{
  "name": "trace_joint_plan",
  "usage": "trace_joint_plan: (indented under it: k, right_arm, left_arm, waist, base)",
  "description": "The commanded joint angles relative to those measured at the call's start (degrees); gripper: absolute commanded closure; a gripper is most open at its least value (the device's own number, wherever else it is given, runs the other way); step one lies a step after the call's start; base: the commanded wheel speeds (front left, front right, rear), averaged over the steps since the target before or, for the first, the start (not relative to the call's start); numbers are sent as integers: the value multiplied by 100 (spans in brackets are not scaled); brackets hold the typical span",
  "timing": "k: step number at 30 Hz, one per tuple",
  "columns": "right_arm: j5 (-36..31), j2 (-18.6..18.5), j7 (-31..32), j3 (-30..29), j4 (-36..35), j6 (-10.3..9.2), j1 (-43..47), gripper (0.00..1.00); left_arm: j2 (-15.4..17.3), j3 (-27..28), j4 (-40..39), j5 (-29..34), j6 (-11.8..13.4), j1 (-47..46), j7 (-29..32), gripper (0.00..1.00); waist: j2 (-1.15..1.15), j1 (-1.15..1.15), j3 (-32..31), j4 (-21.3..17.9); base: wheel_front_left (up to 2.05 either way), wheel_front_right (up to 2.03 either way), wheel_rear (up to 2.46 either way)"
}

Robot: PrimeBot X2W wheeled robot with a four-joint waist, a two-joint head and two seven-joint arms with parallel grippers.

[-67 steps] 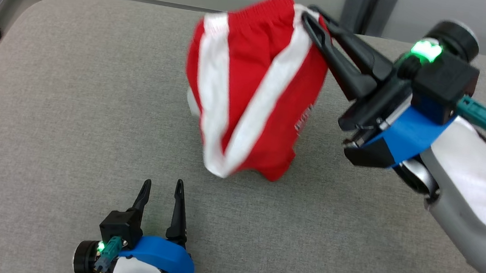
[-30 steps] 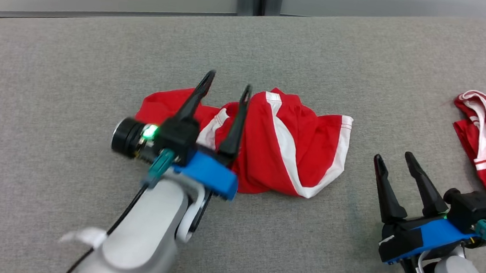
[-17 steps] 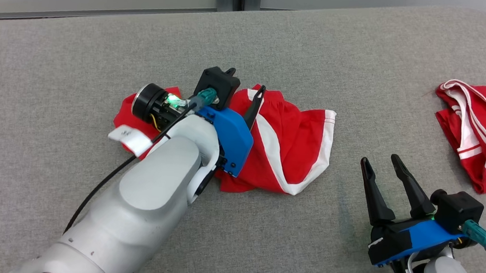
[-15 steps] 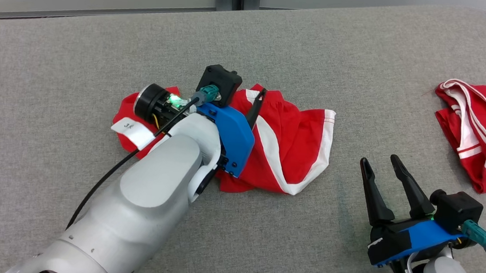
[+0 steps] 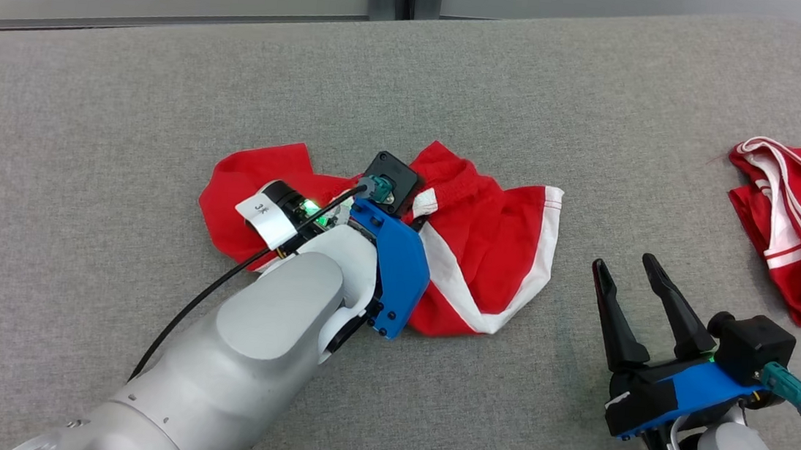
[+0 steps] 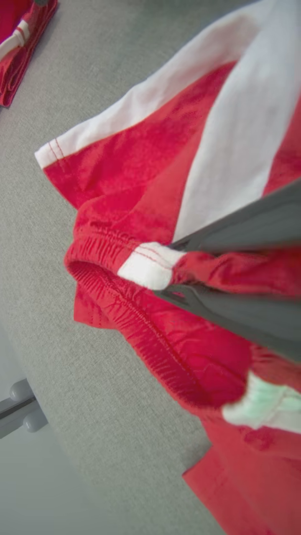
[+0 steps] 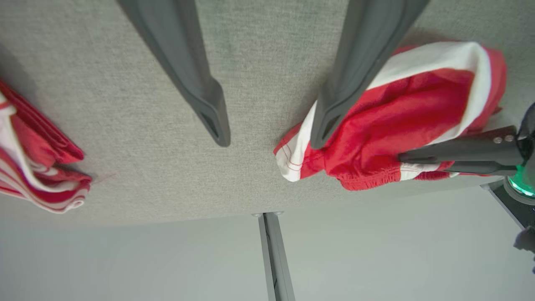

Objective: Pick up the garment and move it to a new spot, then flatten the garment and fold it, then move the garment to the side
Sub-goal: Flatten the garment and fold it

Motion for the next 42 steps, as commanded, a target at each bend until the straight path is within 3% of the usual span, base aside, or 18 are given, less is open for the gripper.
trace_joint_plan:
  k: [1, 5, 11, 15, 18, 23, 29, 31, 32, 33, 42]
  right_arm:
    - [-28, -17, -16, 6, -14, 0, -22, 0]
    - [-11, -23, -16, 7, -13, 0, -25, 0]
    - [-34, -34, -16, -109, 18, 0, 157, 0]
    - [-78, 36, -16, -200, 42, 0, 305, 0]
    - [-92, 98, -16, -279, 54, 0, 444, 0]
    - [-162, 188, -16, -286, 84, 0, 545, 0]
    - [-178, 280, -16, -228, 114, 0, 579, 0]
    - [-171, 293, -16, -200, 123, 0, 609, 0]
    - [-170, 289, -16, -190, 122, 0, 621, 0]
    - [-173, 285, -16, -186, 127, 0, 630, 0]
    - [-380, 413, -16, -410, -41, 0, 534, 0]
  left_arm:
    - [6, -49, 31, -42, -13, -44, -12, 100]
    - [6, -93, 41, -111, 116, -102, -410, 100]
    - [10, 172, -123, -343, 605, 118, -1887, 100]
    - [6, 501, -323, -647, 890, 482, -2354, 100]
    - [4, 1010, -685, -641, 1150, 852, -2420, 100]
    - [211, 2155, -1568, 32, 1483, 1918, -2420, 100]
    - [173, 3374, -2283, 753, 1509, 3284, -2422, 100]
    - [125, 3661, -2345, 906, 1457, 3644, -2423, 60]
    - [103, 3810, -2369, 957, 1442, 3755, -2423, 35]
    - [81, 3970, -2369, 1010, 1431, 3861, -2423, 2]
    - [1, 4882, -2834, 2116, 1510, 4280, -2424, 0]
  waist:
    - [0, 0, 1, 13]
    - [0, 0, -13, 56]
    - [0, 0, -200, 276]
    - [0, 0, -399, 526]
    - [0, 0, -545, 740]
    - [0, 0, -704, 884]
    - [0, 0, -848, 781]
    - [0, 0, -879, 732]
    - [0, 0, -891, 714]
    - [0, 0, -902, 693]
    - [0, 0, -946, 451]
  base:
    - [0, 0, 0]
    - [0, 0, 0]
    - [0, 0, 0]
    - [0, 0, 0]
    - [0, 0, 0]
    - [0, 0, 0]
    - [0, 0, 0]
    - [0, 0, 0]
    - [0, 0, 0]
    - [0, 0, 0]
    - [0, 0, 0]
